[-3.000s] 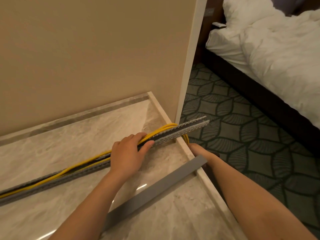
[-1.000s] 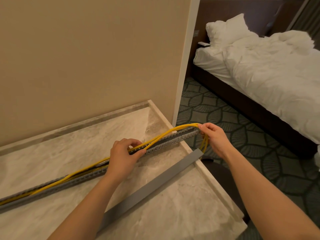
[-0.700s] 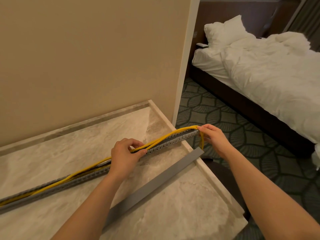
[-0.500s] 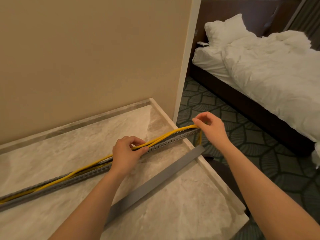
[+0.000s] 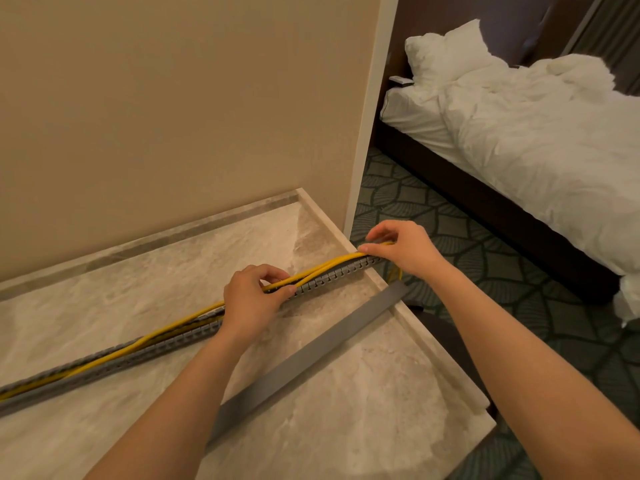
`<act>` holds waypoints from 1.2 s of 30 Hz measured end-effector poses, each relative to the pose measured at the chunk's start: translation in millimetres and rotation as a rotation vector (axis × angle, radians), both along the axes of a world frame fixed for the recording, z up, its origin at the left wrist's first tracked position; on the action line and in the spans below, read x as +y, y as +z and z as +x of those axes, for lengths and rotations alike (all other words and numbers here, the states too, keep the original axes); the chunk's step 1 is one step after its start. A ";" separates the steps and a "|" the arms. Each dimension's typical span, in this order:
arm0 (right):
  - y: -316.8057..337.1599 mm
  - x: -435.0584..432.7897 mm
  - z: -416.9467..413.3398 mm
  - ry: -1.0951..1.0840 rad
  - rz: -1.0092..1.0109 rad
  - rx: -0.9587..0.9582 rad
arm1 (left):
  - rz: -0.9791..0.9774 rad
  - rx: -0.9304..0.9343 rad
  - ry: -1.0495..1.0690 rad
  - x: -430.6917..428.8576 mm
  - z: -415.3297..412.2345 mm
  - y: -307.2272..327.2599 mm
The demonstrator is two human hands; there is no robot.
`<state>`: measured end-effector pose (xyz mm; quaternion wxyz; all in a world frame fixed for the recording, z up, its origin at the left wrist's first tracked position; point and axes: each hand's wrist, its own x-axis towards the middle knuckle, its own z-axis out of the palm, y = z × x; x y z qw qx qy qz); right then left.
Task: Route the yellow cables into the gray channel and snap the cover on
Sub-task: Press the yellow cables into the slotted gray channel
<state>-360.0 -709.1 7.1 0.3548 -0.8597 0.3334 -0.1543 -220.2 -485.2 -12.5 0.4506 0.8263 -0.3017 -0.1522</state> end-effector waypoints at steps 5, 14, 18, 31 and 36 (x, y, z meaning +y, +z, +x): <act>2.4 -7.9 0.2 0.060 -0.038 0.057 | 0.009 0.010 -0.006 0.4 0.2 -0.4; -23.4 -18.6 -21.7 -0.136 0.405 0.033 | 0.026 0.030 -0.007 -0.1 1.5 -1.4; -24.1 -10.7 -14.5 -0.144 0.419 -0.072 | 0.035 0.028 -0.010 -0.4 1.7 -2.7; -1.2 -13.4 -3.0 -0.098 0.367 -0.219 | 0.050 0.040 -0.018 -0.8 2.5 -1.9; 1.9 -13.2 -3.1 -0.026 0.196 -0.132 | 0.072 0.042 -0.008 -1.9 1.9 -1.0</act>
